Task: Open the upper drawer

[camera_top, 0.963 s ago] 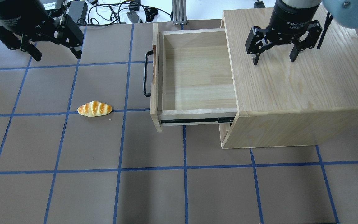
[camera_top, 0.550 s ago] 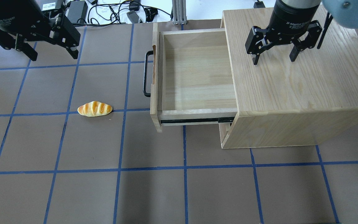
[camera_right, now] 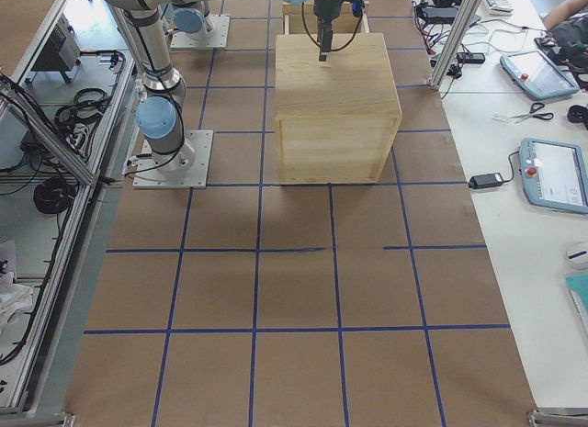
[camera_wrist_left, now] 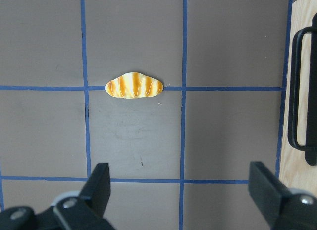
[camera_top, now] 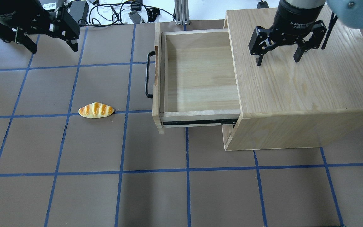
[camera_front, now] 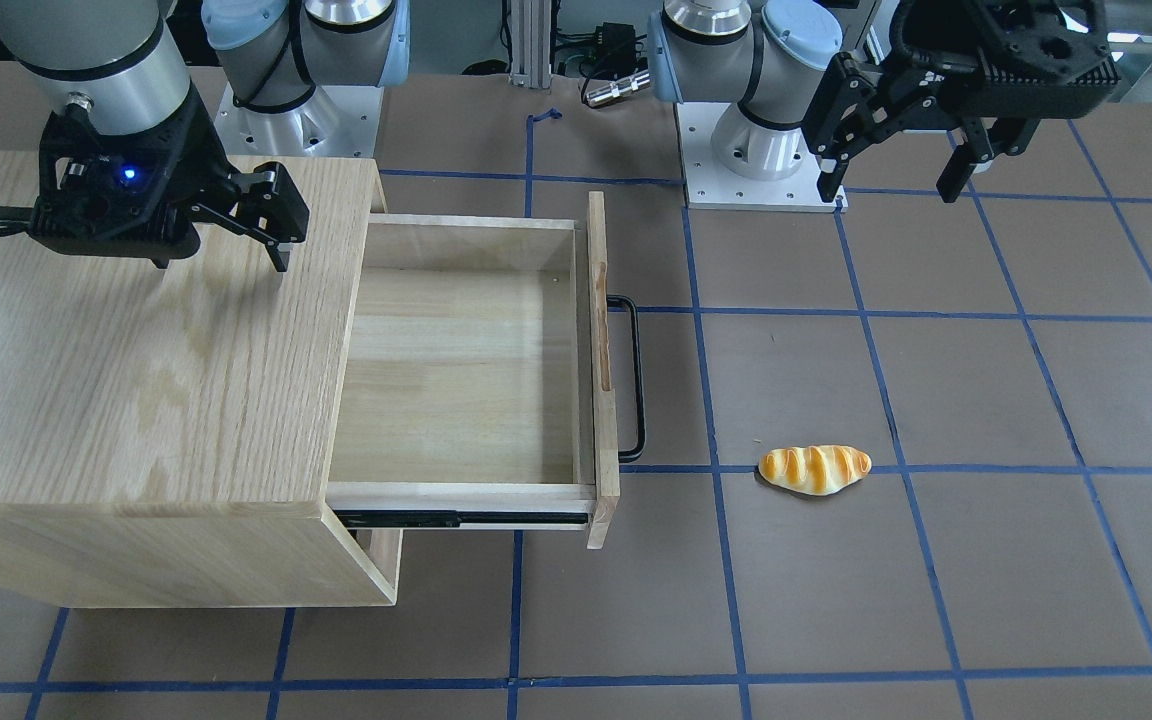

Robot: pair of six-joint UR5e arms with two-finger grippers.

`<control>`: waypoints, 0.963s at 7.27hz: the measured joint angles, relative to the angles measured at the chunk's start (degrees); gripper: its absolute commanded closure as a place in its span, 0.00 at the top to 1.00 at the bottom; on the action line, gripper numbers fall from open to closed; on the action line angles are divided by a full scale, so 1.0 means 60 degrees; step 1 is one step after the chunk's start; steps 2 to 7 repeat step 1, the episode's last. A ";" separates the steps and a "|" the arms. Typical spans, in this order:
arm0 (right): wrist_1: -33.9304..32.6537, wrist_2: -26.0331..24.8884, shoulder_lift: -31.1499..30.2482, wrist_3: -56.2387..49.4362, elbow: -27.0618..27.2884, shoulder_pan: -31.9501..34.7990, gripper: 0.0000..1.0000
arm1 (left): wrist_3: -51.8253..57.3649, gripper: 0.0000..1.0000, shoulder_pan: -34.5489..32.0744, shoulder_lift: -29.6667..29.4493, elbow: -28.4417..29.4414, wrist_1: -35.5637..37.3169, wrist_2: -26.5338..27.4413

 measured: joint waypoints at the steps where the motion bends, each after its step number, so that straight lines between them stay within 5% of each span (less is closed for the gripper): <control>1: 0.0000 0.0000 0.0000 -0.0001 0.0002 -0.0006 1.00 | 0.0001 1.00 -0.0017 0.0052 -0.0206 0.0069 0.0035; 7: 0.0000 0.0000 0.0000 -0.0001 0.0002 -0.0006 1.00 | 0.0001 1.00 -0.0017 0.0052 -0.0206 0.0069 0.0035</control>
